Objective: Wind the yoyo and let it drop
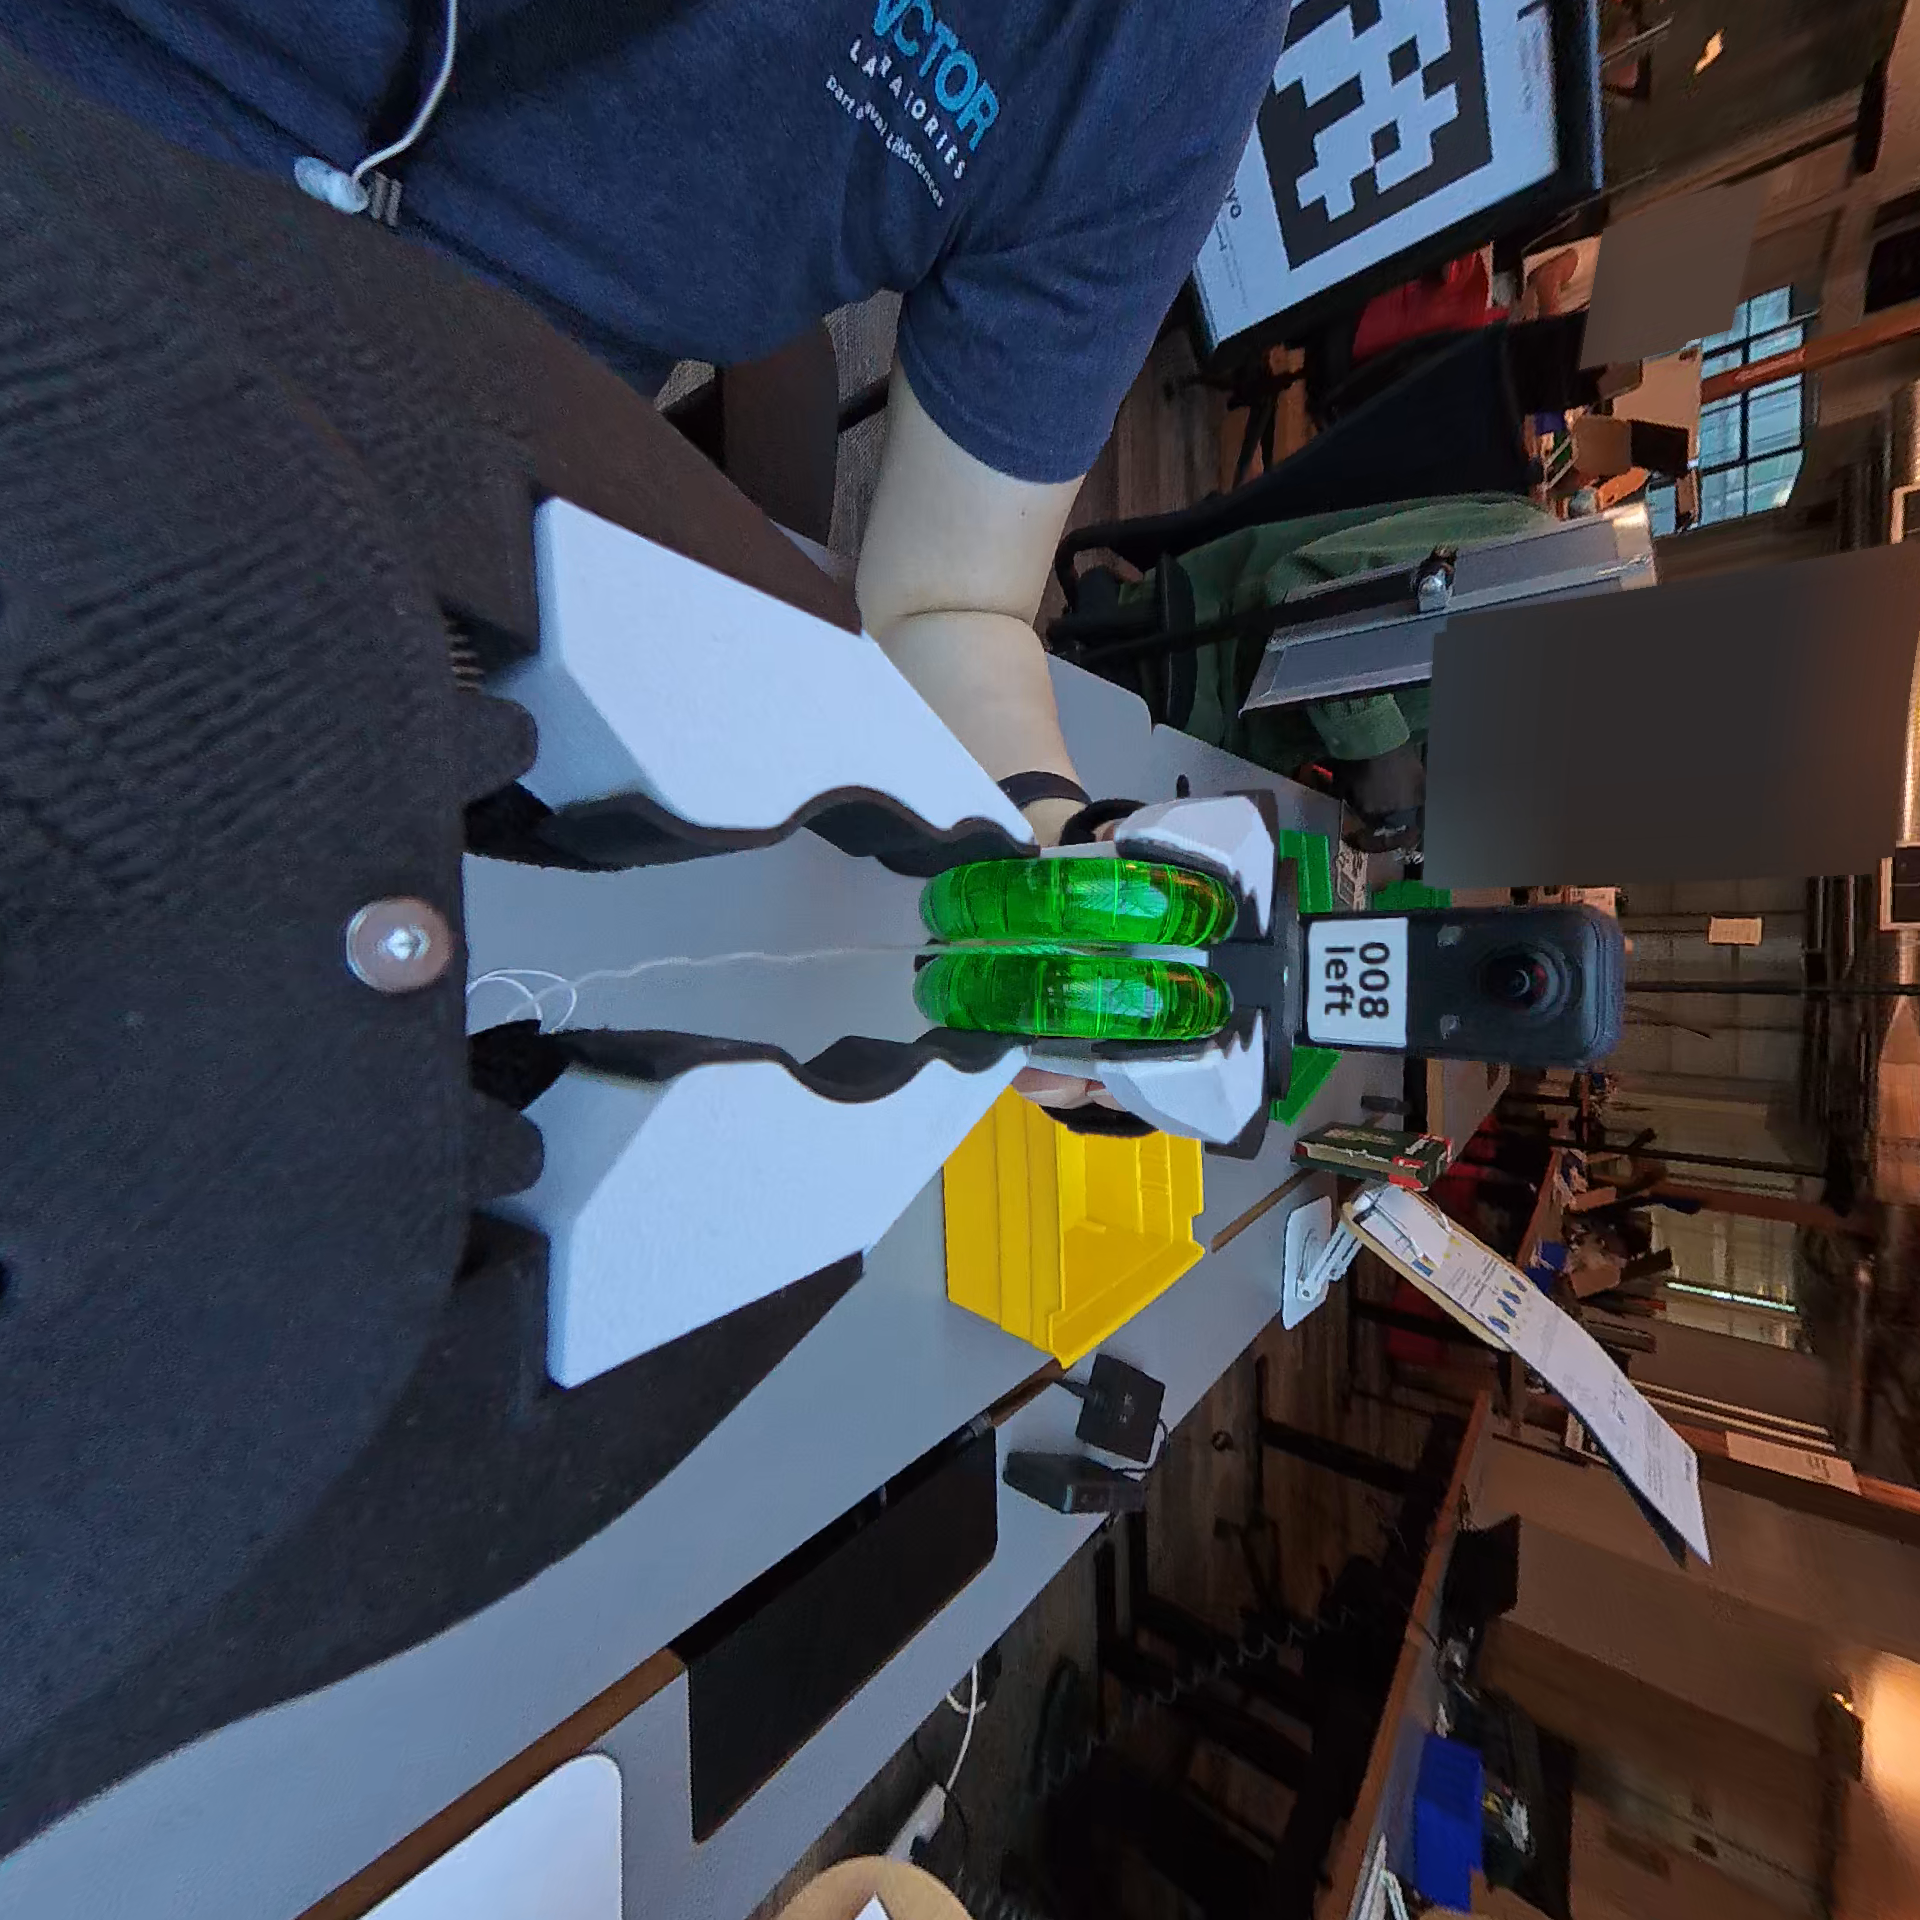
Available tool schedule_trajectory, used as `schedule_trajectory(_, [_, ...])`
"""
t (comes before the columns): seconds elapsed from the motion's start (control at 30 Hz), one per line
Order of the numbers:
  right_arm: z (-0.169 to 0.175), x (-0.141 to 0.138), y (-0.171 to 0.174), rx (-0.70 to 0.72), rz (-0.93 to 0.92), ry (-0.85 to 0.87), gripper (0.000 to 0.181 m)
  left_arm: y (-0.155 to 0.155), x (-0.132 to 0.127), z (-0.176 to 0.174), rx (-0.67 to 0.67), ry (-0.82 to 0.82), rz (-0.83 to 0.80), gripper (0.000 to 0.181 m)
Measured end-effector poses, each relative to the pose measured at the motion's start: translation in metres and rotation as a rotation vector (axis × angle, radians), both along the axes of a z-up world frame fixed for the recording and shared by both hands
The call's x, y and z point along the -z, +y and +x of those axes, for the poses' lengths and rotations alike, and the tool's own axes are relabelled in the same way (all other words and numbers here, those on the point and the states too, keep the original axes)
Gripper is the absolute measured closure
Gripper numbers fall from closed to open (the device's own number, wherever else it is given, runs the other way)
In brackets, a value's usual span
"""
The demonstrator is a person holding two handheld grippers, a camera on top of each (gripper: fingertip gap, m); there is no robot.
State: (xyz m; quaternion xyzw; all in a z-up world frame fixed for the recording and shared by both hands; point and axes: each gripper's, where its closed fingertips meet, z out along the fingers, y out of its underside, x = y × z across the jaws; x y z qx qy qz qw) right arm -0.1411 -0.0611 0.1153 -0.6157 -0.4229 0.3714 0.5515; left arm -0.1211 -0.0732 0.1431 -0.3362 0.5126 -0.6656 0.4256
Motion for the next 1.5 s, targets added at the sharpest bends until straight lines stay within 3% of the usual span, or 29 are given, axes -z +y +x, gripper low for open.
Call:
schedule_trajectory(0.23, [0.020,0.017,-0.002,0.120,0.064,-0.258,0.152,-0.002,0.035,0.015,-0.105,0.180,0.216,0.138])
schedule_trajectory(0.4, [0.028,0.033,-0.013,0.160,0.114,-0.471,0.152,-0.011,0.053,0.019,-0.121,0.262,0.350,0.142])
schedule_trajectory(0.57, [0.036,0.040,-0.018,0.178,0.089,-0.542,0.152,-0.012,0.066,0.023,-0.143,0.318,0.422,0.150])
schedule_trajectory(0.8, [0.043,0.011,-0.002,0.240,0.164,-0.360,0.147,0.004,0.044,0.025,-0.274,0.266,0.355,0.151])
schedule_trajectory(0.93, [0.058,-0.009,0.012,0.380,0.116,-0.222,0.135,0.039,0.026,0.024,-0.596,0.192,0.421,0.152])
schedule_trajectory(1.03, [0.050,-0.021,0.016,0.341,-0.003,-0.018,0.121,0.049,0.017,0.022,-0.820,0.119,0.562,0.152])
schedule_trajectory(1.17, [0.036,-0.024,0.029,0.397,0.058,0.027,0.117,0.049,0.010,0.022,-0.972,0.051,0.616,0.152])
schedule_trajectory(1.33, [0.035,-0.027,0.044,0.533,0.146,0.042,0.115,0.045,0.007,0.021,-1.031,0.012,0.658,0.152])
schedule_trajectory(1.5, [0.026,-0.027,0.042,0.454,0.106,0.115,0.120,0.038,0.001,0.019,-1.082,-0.033,0.702,0.152])
